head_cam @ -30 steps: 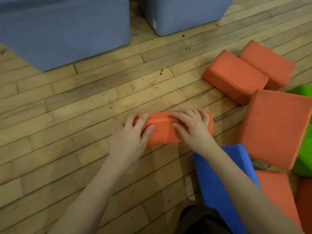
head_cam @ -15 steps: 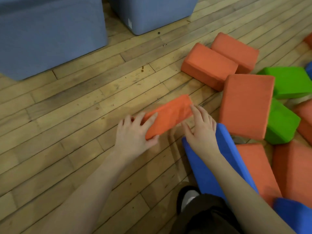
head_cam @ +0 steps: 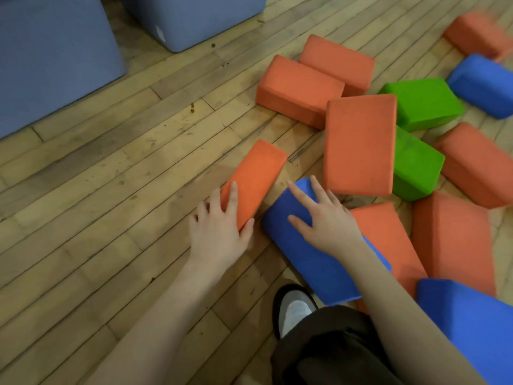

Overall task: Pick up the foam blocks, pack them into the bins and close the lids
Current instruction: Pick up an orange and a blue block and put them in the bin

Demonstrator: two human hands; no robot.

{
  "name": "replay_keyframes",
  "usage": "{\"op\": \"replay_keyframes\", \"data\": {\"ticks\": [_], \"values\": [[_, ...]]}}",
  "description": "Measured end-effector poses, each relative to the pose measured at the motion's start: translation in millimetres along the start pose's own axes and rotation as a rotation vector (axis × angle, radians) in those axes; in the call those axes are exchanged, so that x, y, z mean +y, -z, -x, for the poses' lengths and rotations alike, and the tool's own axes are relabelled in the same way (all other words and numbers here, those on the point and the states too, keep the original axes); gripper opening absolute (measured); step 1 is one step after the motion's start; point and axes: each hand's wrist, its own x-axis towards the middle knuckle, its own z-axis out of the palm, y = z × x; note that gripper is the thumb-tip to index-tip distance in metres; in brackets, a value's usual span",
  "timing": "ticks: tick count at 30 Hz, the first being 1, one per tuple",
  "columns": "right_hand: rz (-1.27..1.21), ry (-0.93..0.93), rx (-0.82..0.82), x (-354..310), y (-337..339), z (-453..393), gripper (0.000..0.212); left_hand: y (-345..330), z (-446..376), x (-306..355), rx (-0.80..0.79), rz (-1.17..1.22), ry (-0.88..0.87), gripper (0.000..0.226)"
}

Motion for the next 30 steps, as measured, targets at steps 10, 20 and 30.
{"op": "replay_keyframes", "data": {"ticks": [10,20,30], "values": [[-0.051,0.131,0.362,-49,29,-40,0.049,45,-20,-24,0.263,0.189,0.139,0.056],[-0.294,0.348,0.615,-142,148,-169,0.047,180,-101,-86,0.644,0.142,0.361,0.052],[-0.59,0.551,0.604,-270,287,-243,0.051,337,-134,-155,0.792,-0.103,0.482,0.045]]}}
